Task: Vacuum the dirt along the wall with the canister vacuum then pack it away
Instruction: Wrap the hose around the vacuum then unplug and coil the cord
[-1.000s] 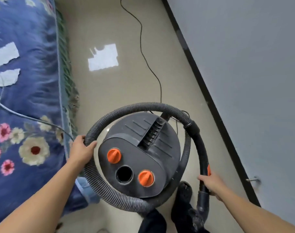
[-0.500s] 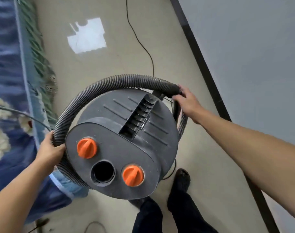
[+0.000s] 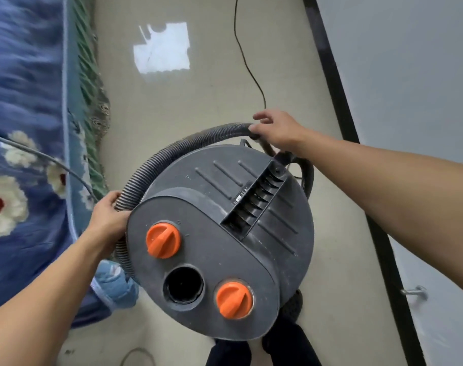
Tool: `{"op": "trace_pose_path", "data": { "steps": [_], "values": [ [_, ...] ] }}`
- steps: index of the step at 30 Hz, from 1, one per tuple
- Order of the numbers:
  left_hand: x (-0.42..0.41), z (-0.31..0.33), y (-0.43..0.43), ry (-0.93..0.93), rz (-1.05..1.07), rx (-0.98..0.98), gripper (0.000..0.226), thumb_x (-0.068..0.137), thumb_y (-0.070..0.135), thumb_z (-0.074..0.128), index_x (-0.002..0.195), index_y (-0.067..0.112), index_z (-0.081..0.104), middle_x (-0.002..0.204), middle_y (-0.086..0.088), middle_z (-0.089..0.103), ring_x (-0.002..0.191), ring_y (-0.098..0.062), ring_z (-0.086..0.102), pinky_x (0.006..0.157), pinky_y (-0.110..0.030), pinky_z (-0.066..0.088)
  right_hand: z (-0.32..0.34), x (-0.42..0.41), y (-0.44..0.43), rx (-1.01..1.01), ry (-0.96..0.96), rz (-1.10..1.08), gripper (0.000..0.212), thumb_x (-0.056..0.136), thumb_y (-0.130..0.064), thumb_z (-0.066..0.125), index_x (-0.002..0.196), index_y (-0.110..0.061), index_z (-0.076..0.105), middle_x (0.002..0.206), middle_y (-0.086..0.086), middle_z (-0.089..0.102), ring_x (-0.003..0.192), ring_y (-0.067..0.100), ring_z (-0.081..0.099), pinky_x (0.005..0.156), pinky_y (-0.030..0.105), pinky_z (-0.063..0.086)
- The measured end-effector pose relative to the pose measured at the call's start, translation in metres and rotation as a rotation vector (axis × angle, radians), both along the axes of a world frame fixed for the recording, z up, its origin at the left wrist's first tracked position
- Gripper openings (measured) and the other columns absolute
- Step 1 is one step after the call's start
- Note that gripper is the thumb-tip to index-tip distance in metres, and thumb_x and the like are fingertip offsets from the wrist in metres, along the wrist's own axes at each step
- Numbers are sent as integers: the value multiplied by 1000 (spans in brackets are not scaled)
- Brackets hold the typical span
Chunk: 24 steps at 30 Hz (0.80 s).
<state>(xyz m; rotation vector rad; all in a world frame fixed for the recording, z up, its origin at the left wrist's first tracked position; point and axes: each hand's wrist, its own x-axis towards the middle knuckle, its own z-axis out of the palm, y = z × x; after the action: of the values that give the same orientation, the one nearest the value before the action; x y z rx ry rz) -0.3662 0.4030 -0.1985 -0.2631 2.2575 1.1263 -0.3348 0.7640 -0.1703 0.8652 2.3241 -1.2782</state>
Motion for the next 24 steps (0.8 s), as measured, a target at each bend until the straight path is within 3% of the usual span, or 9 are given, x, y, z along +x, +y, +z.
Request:
{"op": "trace_pose_path", "data": {
  "steps": [1,3,8,11,13,16,18,21,24],
  "values": [
    [-4,4,3,1,-1,29,34,74,-9,71,84,20,57,76,-3,62,66,-13,55,50,-19,46,-2,-4,-5,3,-20,19,55,91,-26,67,141,-14,48,144,12,47,132,23,47,107,30,37],
    [-17,11,2,-22,39,108,42,70,-18,66,83,21,56,79,-8,60,70,-19,54,57,-28,46,-2,-12,-14,84,-46,96,68,85,-23,72,146,-16,41,149,10,43,137,21,42,105,28,34],
    [-34,41,-23,52,45,199,53,62,-30,57,83,19,55,80,-13,54,77,-25,49,63,-34,42,17,-47,-51,364,66,326,93,78,-22,72,155,-31,20,157,4,29,138,27,37,107,36,37],
    [-32,62,-27,91,-111,209,45,57,-19,63,83,18,57,75,-5,56,72,-20,51,65,-32,42,36,-71,-89,515,229,474,108,74,-22,76,156,-37,6,163,4,11,144,28,25,110,42,33],
    [-28,73,-23,90,-227,198,41,50,-3,62,86,16,58,71,0,55,68,-16,50,65,-32,42,47,-84,-108,600,334,537,111,71,-25,78,155,-38,8,164,3,7,145,27,23,110,46,31],
    [-24,86,-23,80,-277,231,43,48,1,59,89,16,57,75,-8,50,68,-18,46,65,-36,40,47,-91,-111,647,342,684,79,74,-33,76,144,-35,39,158,-3,30,145,22,23,111,49,26],
    [-21,94,-29,78,-294,260,43,50,0,59,90,15,58,76,-11,46,68,-18,43,65,-35,37,44,-85,-102,633,351,722,52,73,-35,73,122,-30,57,129,-4,59,132,23,44,105,43,30],
    [-18,102,-39,113,-262,286,43,52,0,61,88,22,60,77,-11,48,69,-18,44,65,-35,37,48,-70,-81,589,367,594,42,72,-34,76,108,-22,58,91,-3,61,91,29,60,83,33,39],
    [-16,102,-38,141,-205,235,36,54,2,67,86,18,59,75,-10,51,67,-17,47,65,-34,41,65,-60,-55,616,336,484,41,75,-27,77,111,-18,60,96,7,65,85,26,56,74,31,42]
  ]
}}
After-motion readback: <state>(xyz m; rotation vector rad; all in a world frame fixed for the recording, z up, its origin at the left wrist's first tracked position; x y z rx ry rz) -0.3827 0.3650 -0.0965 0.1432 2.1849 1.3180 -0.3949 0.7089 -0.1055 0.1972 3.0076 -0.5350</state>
